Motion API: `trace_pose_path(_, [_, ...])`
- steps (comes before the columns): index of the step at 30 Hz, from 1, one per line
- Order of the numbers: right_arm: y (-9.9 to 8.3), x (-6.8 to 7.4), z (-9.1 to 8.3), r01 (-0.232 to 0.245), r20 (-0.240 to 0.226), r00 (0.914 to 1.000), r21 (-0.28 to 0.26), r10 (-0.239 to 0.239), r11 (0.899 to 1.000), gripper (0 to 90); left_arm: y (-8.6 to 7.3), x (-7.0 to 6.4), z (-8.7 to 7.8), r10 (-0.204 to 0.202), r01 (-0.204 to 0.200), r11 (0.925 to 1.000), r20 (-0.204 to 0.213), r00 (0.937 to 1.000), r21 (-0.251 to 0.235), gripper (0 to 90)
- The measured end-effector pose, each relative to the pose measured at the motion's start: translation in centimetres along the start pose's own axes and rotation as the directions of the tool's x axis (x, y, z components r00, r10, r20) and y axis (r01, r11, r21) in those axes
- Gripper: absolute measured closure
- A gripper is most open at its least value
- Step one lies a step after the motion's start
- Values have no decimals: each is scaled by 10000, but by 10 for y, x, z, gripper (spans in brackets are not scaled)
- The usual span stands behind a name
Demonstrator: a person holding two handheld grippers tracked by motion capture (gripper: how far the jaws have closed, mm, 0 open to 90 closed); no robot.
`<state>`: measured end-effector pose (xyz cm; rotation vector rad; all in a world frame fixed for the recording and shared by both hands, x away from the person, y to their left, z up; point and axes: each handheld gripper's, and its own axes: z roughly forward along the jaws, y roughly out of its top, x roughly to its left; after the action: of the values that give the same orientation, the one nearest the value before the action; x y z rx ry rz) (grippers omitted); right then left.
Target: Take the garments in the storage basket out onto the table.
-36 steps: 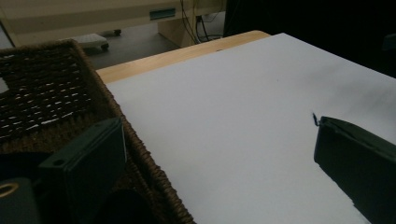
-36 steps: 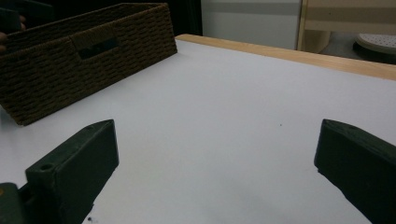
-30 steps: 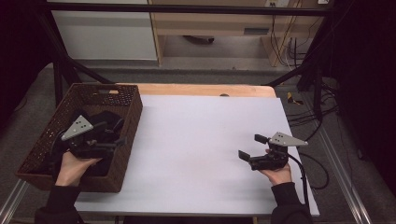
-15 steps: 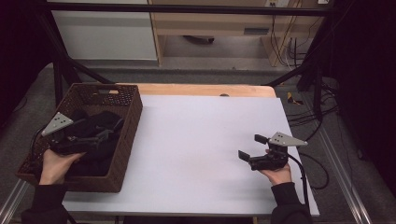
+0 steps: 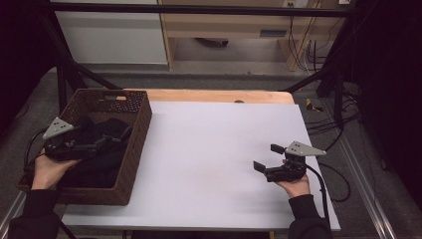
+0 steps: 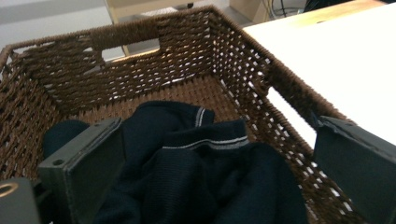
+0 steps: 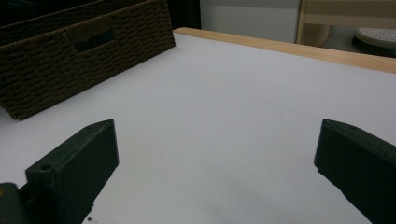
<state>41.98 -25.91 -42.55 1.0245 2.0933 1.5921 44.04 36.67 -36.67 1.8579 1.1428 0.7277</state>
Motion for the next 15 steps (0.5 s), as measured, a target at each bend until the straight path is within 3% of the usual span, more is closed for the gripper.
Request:
trace_pose_path(8, [0, 0, 0, 48, 5, 10000, 14, -48, 10000, 4, -4, 6, 18, 52, -42, 9984, -182, 9998, 570, 17])
trace_pose_path(15, [-1, 0, 1, 41, 13, 10000, 47, -41, 10000, 4, -19, 8, 36, 33, -9, 9914, -179, 9998, 1307, 17])
